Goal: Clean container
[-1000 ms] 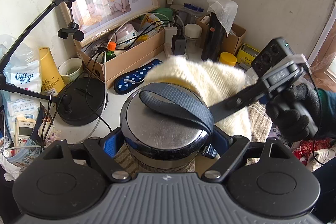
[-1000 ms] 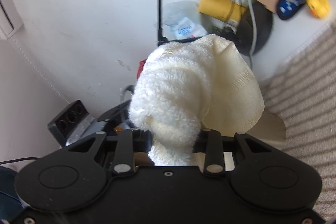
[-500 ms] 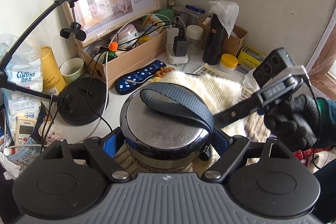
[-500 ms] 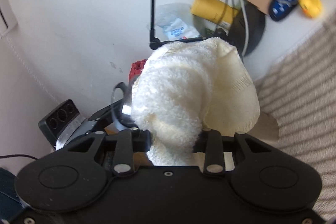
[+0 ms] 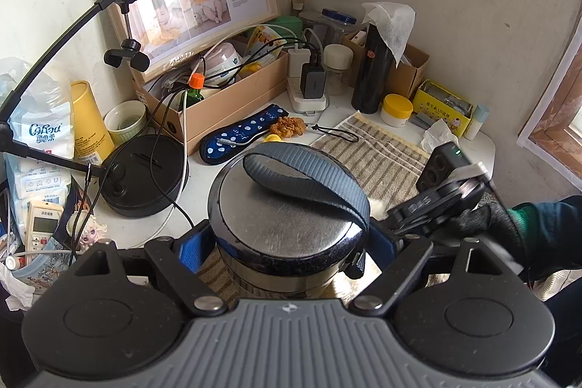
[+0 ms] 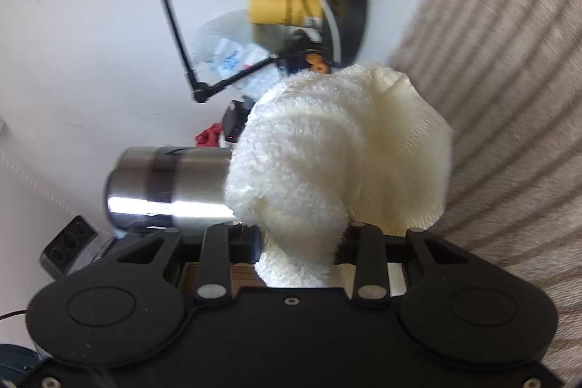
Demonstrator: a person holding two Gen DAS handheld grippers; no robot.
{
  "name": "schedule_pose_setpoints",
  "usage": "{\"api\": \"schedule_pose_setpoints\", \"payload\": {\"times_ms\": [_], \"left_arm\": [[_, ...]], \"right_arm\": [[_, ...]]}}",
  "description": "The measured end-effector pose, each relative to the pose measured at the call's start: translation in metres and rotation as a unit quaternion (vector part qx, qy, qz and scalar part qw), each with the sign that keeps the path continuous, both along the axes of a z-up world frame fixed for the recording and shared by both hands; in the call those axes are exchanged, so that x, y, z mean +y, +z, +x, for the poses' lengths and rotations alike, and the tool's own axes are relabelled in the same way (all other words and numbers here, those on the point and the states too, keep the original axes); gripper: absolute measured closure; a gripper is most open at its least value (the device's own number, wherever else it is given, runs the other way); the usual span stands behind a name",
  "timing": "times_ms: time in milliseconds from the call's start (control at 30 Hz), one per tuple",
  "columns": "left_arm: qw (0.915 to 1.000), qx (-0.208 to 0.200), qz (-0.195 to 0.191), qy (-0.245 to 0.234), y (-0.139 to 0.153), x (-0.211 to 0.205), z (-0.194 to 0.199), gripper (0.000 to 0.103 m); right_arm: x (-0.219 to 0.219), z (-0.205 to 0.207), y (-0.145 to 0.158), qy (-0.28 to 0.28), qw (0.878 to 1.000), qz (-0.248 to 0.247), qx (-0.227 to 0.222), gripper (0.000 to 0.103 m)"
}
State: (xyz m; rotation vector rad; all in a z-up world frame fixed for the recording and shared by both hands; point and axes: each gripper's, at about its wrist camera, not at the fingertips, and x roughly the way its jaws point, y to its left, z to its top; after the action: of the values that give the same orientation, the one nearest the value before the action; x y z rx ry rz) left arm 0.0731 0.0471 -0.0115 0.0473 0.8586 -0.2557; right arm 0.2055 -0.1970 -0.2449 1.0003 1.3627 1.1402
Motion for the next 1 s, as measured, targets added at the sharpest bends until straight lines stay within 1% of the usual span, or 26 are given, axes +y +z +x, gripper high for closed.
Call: {"api": "schedule_pose_setpoints", "payload": {"times_ms": [67,133,200,333,367,433,500,633,733,800,867,900,933,967,1000], "left_arm": [[1.0000,0.000,0.002,-0.001,0.000,-0.002,0.000,0.016],[1.0000,0.000,0.002,-0.001,0.001,-0.003,0.001,0.016],[1.0000,-0.001,0.002,0.000,0.001,-0.004,0.001,0.016],[1.0000,-0.002,0.000,0.002,0.001,-0.005,0.002,0.016],[1.0000,-0.002,0.000,0.002,0.001,-0.005,0.002,0.016],[1.0000,-0.003,-0.001,0.003,0.001,-0.005,0.002,0.016],[1.0000,-0.004,-0.002,0.004,0.001,-0.005,0.002,0.016],[1.0000,-0.005,-0.002,0.006,0.001,-0.006,0.001,0.016],[0.9999,-0.007,-0.003,0.007,0.001,-0.007,0.001,0.016],[0.9999,-0.011,0.001,0.004,0.000,-0.008,0.000,0.016],[0.9997,-0.015,0.009,-0.016,0.000,-0.009,-0.001,0.016],[0.9989,-0.018,0.016,-0.039,0.000,-0.009,-0.001,0.016],[0.9968,-0.024,0.024,-0.073,0.000,-0.009,-0.001,0.016],[0.9923,-0.030,0.031,-0.116,0.000,-0.007,-0.001,0.016],[0.9858,-0.036,0.035,-0.160,0.000,-0.003,0.000,0.016]], "right_arm": [[0.003,0.002,-0.011,0.017,0.999,-0.044,-0.003,0.072],[0.009,0.003,-0.021,0.039,0.995,-0.096,-0.010,0.072],[0.014,0.003,-0.024,0.049,0.992,-0.116,-0.019,0.073],[0.019,0.003,-0.018,0.053,0.989,-0.134,-0.037,0.072],[0.019,0.002,-0.015,0.049,0.989,-0.136,-0.042,0.071],[0.018,0.004,-0.011,0.032,0.990,-0.130,-0.041,0.059],[0.011,0.004,-0.011,-0.001,0.993,-0.115,-0.023,0.053],[-0.003,0.003,-0.019,-0.061,0.994,-0.090,0.016,0.049],[-0.004,0.003,-0.022,-0.091,0.992,-0.083,0.036,0.045],[-0.001,0.002,-0.024,-0.105,0.990,-0.083,0.047,0.044],[0.003,-0.001,-0.021,-0.109,0.989,-0.087,0.040,0.053],[0.006,-0.002,-0.019,-0.107,0.990,-0.086,0.037,0.064],[0.010,-0.003,-0.018,-0.105,0.990,-0.085,0.034,0.067],[0.013,-0.004,-0.016,-0.103,0.991,-0.084,0.032,0.068],[0.011,-0.004,-0.015,-0.104,0.991,-0.081,0.033,0.068]]}}
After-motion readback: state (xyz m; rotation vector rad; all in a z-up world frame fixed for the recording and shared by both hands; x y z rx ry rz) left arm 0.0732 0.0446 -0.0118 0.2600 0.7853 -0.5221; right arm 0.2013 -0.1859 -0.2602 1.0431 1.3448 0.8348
